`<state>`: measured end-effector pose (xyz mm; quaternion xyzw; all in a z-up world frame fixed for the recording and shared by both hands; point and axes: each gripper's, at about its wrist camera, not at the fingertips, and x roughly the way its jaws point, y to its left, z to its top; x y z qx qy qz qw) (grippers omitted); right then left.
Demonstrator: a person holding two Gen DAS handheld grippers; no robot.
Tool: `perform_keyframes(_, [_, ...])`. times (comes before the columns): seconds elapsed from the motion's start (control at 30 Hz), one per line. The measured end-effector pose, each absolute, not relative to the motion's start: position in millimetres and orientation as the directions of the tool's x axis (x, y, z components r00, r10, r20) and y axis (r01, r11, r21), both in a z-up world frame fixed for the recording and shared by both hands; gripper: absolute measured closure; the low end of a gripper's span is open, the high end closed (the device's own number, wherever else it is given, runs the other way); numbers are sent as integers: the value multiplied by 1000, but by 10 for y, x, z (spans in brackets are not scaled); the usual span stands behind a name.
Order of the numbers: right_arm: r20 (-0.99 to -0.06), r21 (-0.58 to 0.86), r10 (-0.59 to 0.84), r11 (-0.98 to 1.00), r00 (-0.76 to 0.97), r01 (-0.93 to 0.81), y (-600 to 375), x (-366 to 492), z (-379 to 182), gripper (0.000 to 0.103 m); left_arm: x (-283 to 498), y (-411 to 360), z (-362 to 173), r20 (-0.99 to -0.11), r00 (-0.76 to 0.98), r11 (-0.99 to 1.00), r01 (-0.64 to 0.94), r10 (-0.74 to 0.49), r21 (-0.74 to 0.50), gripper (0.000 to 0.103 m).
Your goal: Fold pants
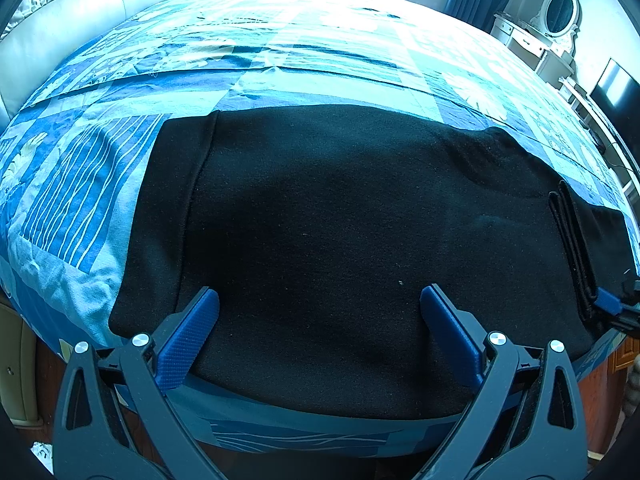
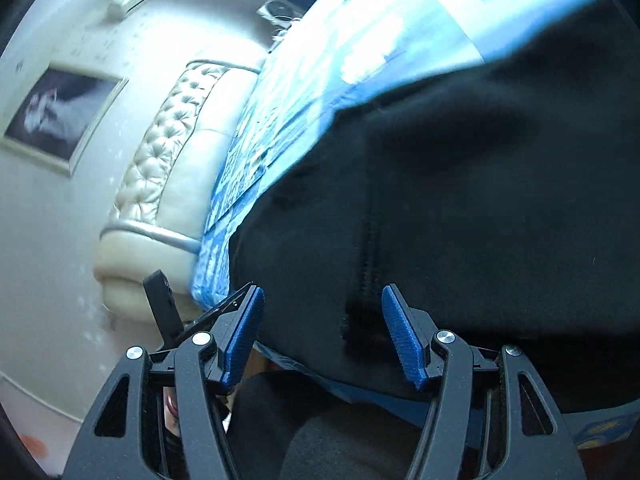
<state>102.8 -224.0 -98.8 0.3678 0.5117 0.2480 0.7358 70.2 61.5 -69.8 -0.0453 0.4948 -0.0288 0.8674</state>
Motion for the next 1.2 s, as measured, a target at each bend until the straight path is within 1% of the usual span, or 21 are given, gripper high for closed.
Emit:
perform_keyframes(0.13, [-586, 785, 735, 619, 342, 13, -2209, 1041, -1000, 43, 710, 628, -638, -861, 501, 995, 14, -93, -100, 2])
perform_keyframes(0.2, [-594, 776, 729, 631, 340, 2, -2212, 1023, -993, 43, 721, 684, -539, -856, 505, 993, 13, -108, -117, 2])
perform_keyframes(0.27, [-597, 773, 730, 635, 334, -5, -2222, 1027, -996, 43, 761, 856, -357, -824, 549, 987, 22, -143, -157, 2])
perform_keyframes(0.33, [-587, 783, 738, 622, 332, 1, -2246, 1035, -1016, 43, 801, 1067, -216, -792, 592, 985, 21, -148, -169, 2])
perform_keyframes(0.4, [-580, 789, 744, 614, 332, 3, -2262, 1036, -1031, 43, 912, 1415, -170, -773, 606, 974, 13, -188, -227, 2])
perform_keyframes(0.47, [-578, 790, 745, 613, 333, -1, -2261, 1034, -1036, 43, 1065, 1713, -223, -772, 589, 954, -2, -240, -298, 3])
perform_keyframes(0.53, [-577, 790, 745, 613, 334, -4, -2272, 1032, -1044, 42, 1234, 1958, -253, -771, 590, 947, -33, -241, -321, 3])
perform_keyframes(0.67, [-572, 793, 746, 610, 341, -5, -2273, 1030, -1056, 41, 1640, 2177, -341, -757, 583, 932, 0, -294, -363, 3])
perform_keyframes(0.73, [-570, 793, 746, 609, 346, -8, -2259, 1024, -1053, 39, 1810, 2186, -470, -764, 545, 917, 25, -346, -398, 3])
perform_keyframes(0.83, [-570, 792, 744, 611, 349, -10, -2246, 1021, -1046, 36, 1972, 2171, -808, -779, 411, 863, 38, -473, -504, 3])
perform_keyframes(0.87, [-569, 792, 744, 610, 349, -9, -2242, 1021, -1044, 36, 1942, 2159, -837, -776, 410, 861, 48, -479, -506, 3])
perform_keyframes(0.93, [-569, 792, 745, 610, 349, -10, -2237, 1024, -1042, 35, 1815, 2152, -843, -746, 414, 839, 94, -522, -535, 3])
perform_keyframes(1.0, [-567, 793, 746, 609, 348, -12, -2229, 1037, -1046, 34, 1654, 2193, -875, -691, 397, 779, 111, -604, -617, 3])
perform_keyframes(1.03, [-566, 794, 747, 608, 348, -13, -2227, 1041, -1048, 34, 1548, 2228, -899, -647, 386, 730, 117, -658, -673, 3])
perform_keyframes(1.13, [-564, 794, 748, 607, 350, -17, -2223, 1042, -1051, 33, 1305, 2270, -920, -547, 367, 621, 118, -752, -775, 4])
perform_keyframes(1.2, [-564, 793, 747, 609, 352, -22, -2213, 1039, -1047, 33, 1192, 2214, -939, -485, 342, 546, 106, -805, -831, 10])
